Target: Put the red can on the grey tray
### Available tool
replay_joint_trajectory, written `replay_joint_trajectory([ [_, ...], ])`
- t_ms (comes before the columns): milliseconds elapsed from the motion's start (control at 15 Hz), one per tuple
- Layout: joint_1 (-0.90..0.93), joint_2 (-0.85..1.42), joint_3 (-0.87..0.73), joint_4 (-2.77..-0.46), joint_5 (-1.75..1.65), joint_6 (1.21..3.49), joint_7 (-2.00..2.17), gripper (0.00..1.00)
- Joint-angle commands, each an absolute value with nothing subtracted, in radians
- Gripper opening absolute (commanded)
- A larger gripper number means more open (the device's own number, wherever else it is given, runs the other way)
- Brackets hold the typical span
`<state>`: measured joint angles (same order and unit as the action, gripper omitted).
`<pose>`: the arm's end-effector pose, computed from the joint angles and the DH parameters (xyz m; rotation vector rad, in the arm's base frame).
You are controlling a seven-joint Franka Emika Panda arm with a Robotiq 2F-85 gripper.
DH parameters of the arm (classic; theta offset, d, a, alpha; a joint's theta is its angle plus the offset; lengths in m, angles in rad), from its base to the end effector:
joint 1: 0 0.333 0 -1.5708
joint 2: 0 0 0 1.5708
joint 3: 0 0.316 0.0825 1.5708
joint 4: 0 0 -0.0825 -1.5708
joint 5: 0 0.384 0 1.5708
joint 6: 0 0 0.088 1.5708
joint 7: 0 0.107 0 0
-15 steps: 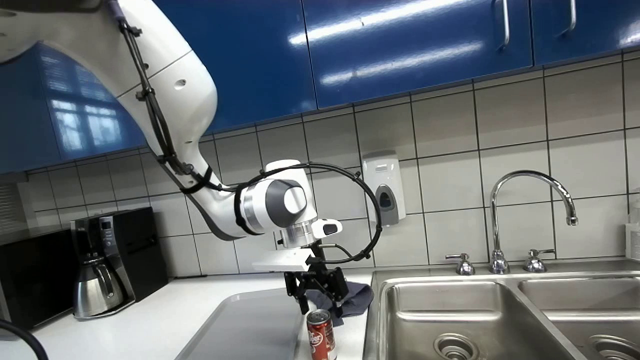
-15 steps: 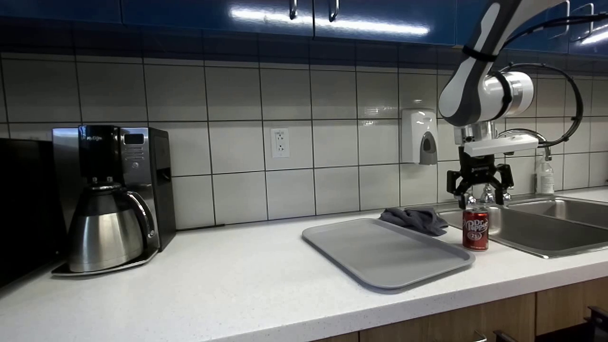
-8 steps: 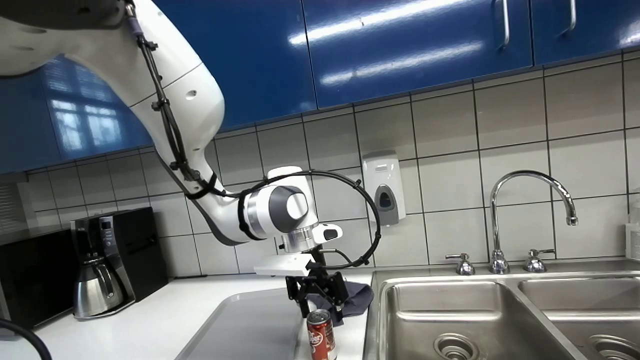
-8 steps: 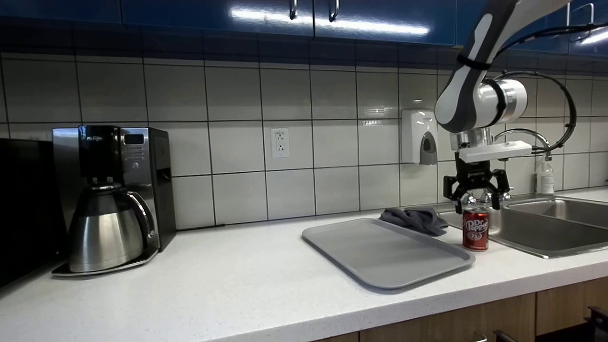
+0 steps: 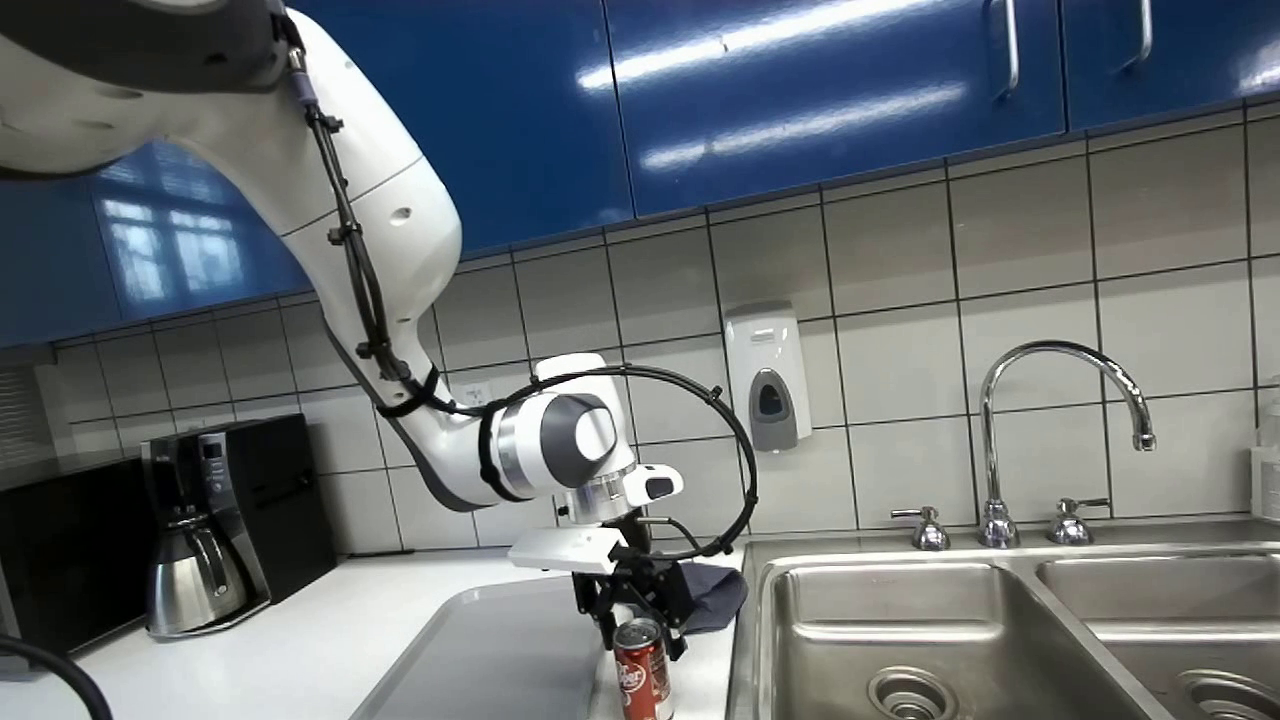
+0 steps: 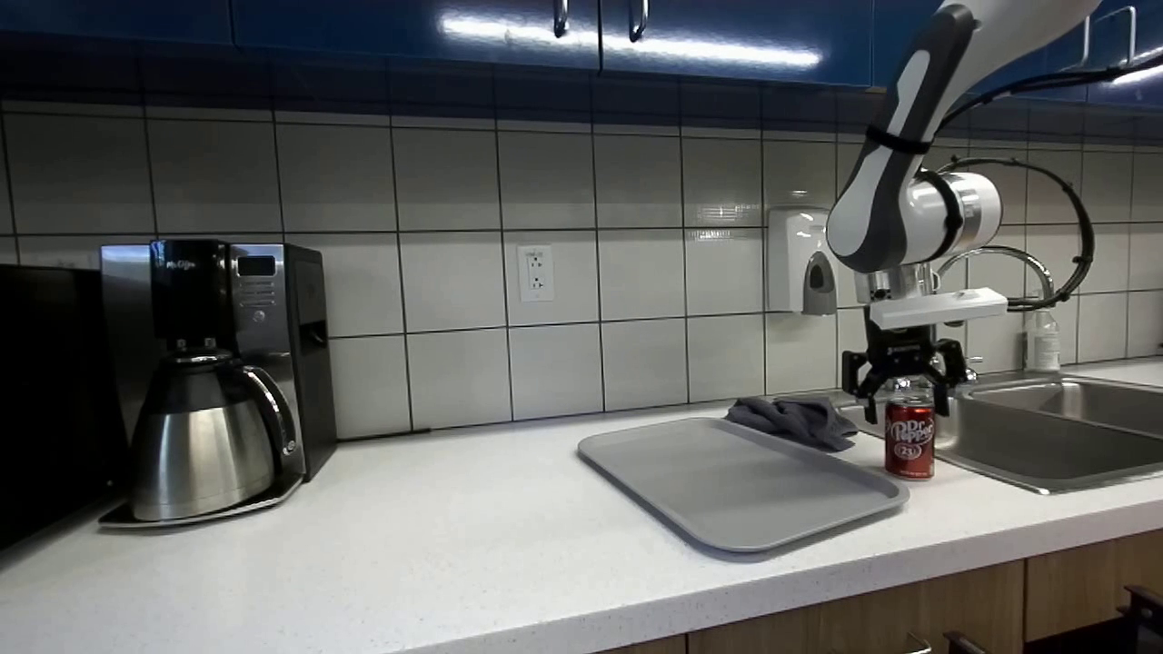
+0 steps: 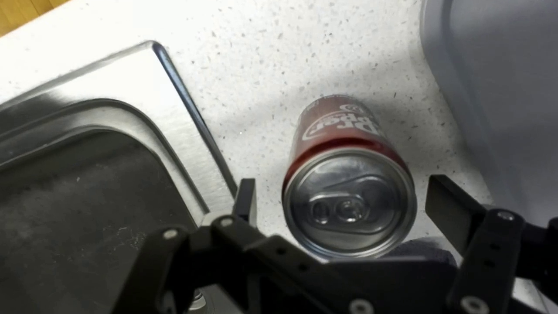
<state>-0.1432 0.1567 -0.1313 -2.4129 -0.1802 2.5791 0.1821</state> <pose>0.4789 -0.1326 0.2483 2.9895 -0.4561 0.0059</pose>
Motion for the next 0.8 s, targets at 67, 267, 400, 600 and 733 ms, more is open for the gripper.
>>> replay_joint_trajectory([
  [67, -0.117, 0.17, -0.15, -2.402, -0.19, 2.582, 0.218, 1.0],
  [267, -0.113, 0.171, -0.156, -2.405, -0.196, 2.58, 0.224, 1.0],
  [400, -0.111, 0.176, -0.16, -2.403, -0.196, 2.584, 0.224, 0.75],
  [600, -0.111, 0.174, -0.161, -2.401, -0.19, 2.581, 0.218, 0.56],
  [733, -0.112, 0.171, -0.161, -2.403, -0.187, 2.577, 0.219, 0.42],
])
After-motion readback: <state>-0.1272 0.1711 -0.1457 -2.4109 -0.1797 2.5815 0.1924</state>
